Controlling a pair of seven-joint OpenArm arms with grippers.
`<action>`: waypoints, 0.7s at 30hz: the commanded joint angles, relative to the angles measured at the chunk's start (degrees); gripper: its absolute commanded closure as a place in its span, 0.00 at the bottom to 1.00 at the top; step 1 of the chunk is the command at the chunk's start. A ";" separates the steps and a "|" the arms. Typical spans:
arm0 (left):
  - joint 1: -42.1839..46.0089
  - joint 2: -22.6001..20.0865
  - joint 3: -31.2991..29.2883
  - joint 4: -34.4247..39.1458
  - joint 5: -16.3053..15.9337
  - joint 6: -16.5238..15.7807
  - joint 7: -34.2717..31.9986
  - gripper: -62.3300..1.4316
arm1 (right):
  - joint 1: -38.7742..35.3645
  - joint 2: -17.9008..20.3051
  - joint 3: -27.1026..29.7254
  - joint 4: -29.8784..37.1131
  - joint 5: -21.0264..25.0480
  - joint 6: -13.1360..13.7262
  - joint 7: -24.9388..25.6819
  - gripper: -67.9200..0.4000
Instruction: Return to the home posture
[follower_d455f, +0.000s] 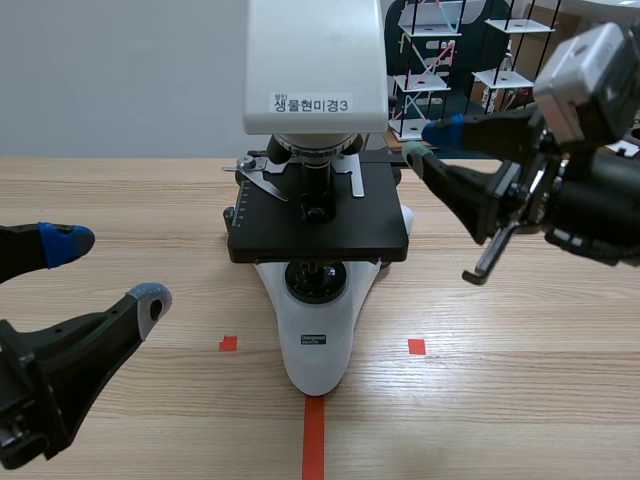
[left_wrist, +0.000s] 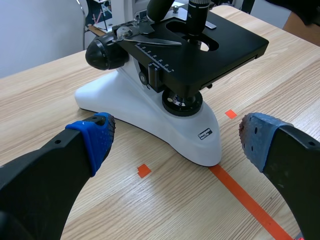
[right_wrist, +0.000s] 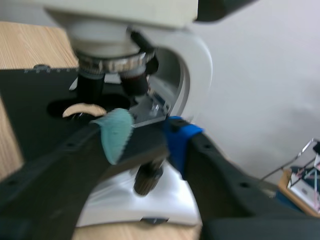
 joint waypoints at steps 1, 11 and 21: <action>0.11 0.00 -0.31 0.24 -0.37 -0.04 -0.68 0.15 | -3.93 0.02 2.16 1.70 0.87 -1.20 1.95 0.53; 0.11 0.00 -0.31 0.24 -0.37 -0.04 -0.68 0.15 | -22.60 0.02 10.64 8.35 0.85 -1.18 4.63 0.09; 0.11 0.00 -0.31 0.24 -0.37 -0.04 -0.68 0.15 | -37.11 0.00 20.13 18.82 4.52 1.46 1.40 0.05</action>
